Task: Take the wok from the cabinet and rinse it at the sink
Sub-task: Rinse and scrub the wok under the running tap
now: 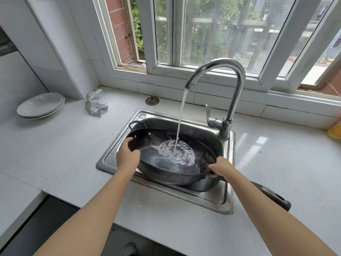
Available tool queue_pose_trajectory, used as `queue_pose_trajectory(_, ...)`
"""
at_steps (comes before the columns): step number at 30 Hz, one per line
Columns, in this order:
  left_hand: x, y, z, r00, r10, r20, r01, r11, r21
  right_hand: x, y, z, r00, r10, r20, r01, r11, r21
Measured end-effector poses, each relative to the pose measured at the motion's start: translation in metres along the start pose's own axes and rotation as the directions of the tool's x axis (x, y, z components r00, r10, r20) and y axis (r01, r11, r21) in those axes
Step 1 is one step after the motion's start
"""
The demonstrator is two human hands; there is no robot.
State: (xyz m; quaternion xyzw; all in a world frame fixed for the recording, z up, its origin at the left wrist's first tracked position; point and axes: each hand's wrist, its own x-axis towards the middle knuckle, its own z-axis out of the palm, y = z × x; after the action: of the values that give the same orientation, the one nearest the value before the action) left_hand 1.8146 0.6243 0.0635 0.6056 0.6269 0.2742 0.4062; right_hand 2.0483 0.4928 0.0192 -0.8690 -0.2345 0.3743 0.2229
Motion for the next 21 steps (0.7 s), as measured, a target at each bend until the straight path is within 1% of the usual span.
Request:
queue_pose_trajectory(5, 0.0, -0.003, -0.002, 1.0, -0.023, -0.006, 0.023, 0.998, -0.052, -0.009, -0.003, 0.0, 0.996, -0.023, -0.088, 0.01, 0.989, -0.149)
queue_pose_trajectory(10, 0.0, -0.01, -0.005, 0.998, -0.038, -0.049, 0.033, 0.995, -0.097, -0.012, -0.009, -0.002, 0.988, -0.066, -0.138, 0.033, 0.973, -0.228)
queue_pose_trajectory(15, -0.004, -0.011, -0.008, 0.993, -0.051, -0.105, 0.037, 0.991, -0.128, -0.015, -0.008, 0.0, 0.981, -0.091, -0.172, 0.05, 0.972, -0.231)
queue_pose_trajectory(21, -0.009, -0.014, -0.009, 0.992, -0.072, -0.103, 0.056, 0.987, -0.148, -0.026, -0.007, 0.005, 0.959, -0.14, -0.244, 0.077, 0.964, -0.253)
